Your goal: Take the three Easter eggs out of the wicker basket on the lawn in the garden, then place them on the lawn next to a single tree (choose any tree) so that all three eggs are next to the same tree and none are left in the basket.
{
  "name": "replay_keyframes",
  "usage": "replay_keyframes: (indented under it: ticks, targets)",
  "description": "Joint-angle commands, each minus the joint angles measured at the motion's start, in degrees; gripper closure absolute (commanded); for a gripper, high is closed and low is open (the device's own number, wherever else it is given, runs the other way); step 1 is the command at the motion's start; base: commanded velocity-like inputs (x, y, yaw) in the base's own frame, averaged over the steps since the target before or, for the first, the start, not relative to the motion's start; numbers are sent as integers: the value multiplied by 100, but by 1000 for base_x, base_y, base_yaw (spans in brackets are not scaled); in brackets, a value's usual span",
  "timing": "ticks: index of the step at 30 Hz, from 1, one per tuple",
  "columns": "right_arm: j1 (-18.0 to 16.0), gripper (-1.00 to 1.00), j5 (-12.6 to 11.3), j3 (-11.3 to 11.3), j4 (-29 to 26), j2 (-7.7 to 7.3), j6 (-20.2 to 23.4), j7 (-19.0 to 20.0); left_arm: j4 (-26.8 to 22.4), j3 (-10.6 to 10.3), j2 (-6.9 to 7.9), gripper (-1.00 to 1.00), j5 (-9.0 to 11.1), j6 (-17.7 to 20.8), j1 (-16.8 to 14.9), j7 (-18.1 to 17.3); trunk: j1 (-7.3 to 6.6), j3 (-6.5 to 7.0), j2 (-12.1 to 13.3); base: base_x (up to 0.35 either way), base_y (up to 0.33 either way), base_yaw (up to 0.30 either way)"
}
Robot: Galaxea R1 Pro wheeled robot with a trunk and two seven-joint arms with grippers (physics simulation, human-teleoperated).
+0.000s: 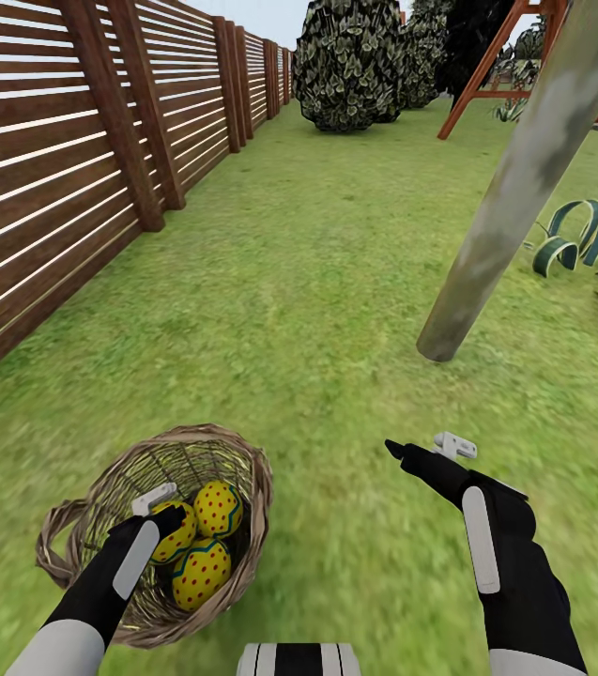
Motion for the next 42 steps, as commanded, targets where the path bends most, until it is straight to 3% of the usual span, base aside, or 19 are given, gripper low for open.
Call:
replay_keyframes:
  ticks: [1, 24, 27, 39, 42]
  targets:
    - [-4, -100, 8, -17, -5, 5, 30, 36, -11, -5, 1, 100, 64, 15, -1, 45, -1, -4, -2, 0, 0, 0]
    - [-5, -100, 8, -17, -5, 3, 30, 53, -6, 9, 1, 100, 69, 30, 3, 46, -11, 84, 3, 0, 0, 0]
    - [-5, -100, 7, -17, -5, 3, 30, 53, 21, 16, 3, 100, 69, 36, 3, 49, -19, 151, 7, 0, 0, 0]
    - [-4, -100, 7, -17, -5, 4, 30, 53, 59, 57, 17, 100, 86, 89, 3, 59, -19, 151, 7, 0, 0, 0]
    - [-4, -100, 7, -17, -5, 4, 30, 53, 65, 57, 18, 100, 87, 111, 5, 59, -27, 217, 11, 0, 0, 0]
